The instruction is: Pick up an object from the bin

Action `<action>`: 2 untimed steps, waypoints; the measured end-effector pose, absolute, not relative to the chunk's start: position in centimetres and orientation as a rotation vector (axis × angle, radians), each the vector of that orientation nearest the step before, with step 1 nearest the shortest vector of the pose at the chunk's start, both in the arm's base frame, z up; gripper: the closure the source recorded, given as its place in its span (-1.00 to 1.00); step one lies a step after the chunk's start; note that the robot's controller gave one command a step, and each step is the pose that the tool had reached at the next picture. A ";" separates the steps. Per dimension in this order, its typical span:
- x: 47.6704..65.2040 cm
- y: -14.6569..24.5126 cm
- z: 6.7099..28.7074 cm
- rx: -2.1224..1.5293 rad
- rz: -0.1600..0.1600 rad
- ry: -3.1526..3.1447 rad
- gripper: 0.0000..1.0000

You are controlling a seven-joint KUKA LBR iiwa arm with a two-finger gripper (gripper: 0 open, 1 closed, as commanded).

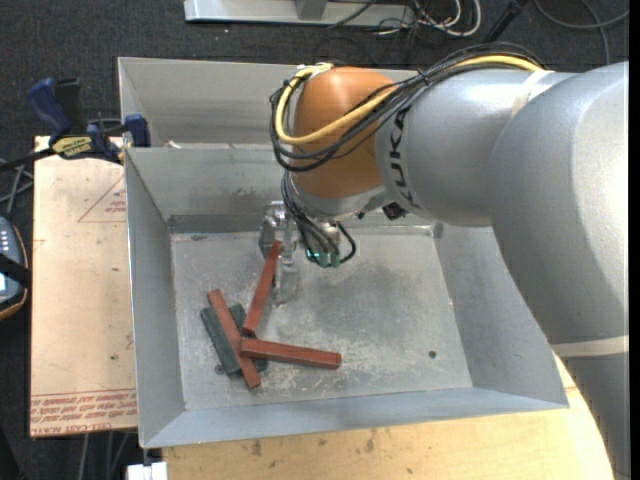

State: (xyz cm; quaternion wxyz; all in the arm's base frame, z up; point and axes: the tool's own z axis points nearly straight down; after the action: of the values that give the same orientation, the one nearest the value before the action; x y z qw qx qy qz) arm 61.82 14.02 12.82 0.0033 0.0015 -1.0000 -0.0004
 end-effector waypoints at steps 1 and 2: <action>62.0 14.0 13.3 0.001 -0.003 -3.143 -1.00; 63.9 12.6 7.5 0.409 -0.005 -3.128 1.00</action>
Offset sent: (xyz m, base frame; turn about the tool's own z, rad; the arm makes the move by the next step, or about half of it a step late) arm 0.0169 -0.0154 -0.0582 -0.2599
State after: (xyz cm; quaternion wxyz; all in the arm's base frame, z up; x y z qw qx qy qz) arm 63.91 12.62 7.55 -0.0065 0.1298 -0.9915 -0.0015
